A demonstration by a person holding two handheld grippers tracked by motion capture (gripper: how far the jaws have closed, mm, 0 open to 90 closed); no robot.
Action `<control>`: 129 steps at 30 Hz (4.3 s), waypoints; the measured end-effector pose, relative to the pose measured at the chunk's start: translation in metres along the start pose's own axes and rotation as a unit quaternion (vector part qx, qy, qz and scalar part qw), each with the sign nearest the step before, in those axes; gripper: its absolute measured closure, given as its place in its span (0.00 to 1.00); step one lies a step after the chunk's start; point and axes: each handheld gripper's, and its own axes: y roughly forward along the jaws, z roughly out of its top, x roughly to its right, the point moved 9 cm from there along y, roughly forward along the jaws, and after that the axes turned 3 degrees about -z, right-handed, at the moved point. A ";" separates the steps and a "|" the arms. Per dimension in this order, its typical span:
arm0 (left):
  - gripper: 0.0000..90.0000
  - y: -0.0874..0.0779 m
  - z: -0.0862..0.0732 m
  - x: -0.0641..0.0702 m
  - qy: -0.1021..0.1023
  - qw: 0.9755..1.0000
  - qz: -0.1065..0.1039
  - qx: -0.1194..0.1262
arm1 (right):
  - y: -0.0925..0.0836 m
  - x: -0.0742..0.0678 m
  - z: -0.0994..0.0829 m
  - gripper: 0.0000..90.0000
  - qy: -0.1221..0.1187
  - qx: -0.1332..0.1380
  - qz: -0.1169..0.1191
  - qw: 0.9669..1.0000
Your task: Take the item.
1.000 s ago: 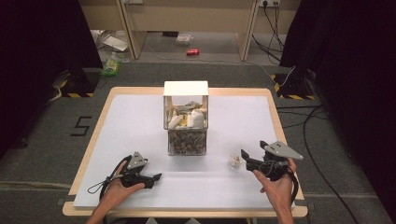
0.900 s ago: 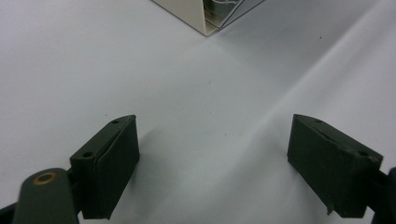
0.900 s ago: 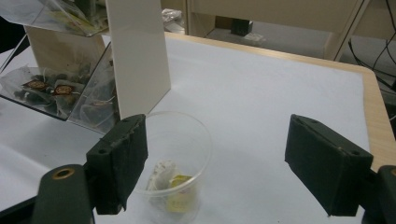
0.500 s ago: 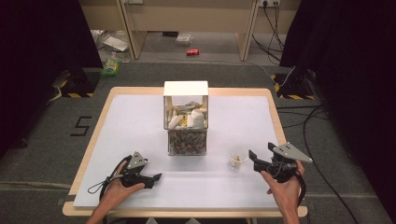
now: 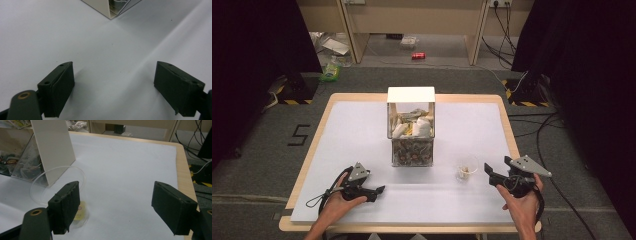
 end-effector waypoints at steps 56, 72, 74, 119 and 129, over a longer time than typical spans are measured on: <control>0.17 0.000 0.000 0.000 0.000 1.000 0.000 0.000 | -0.003 -0.001 -0.054 0.25 -0.017 -0.060 0.003 0.998; 0.17 0.000 0.000 0.000 0.000 1.000 0.000 0.000 | -0.005 -0.004 -0.069 0.23 -0.020 -0.076 0.007 0.997; 0.17 0.000 0.000 0.000 0.000 1.000 0.000 0.000 | -0.005 -0.005 -0.071 0.23 -0.020 -0.078 0.008 0.997; 0.17 0.000 0.000 0.000 0.000 1.000 0.000 0.000 | -0.009 -0.006 -0.111 0.18 -0.044 -0.143 0.004 0.989; 0.17 0.000 0.000 0.000 0.000 1.000 0.000 0.000 | -0.010 -0.005 -0.114 0.18 -0.036 -0.114 0.009 0.993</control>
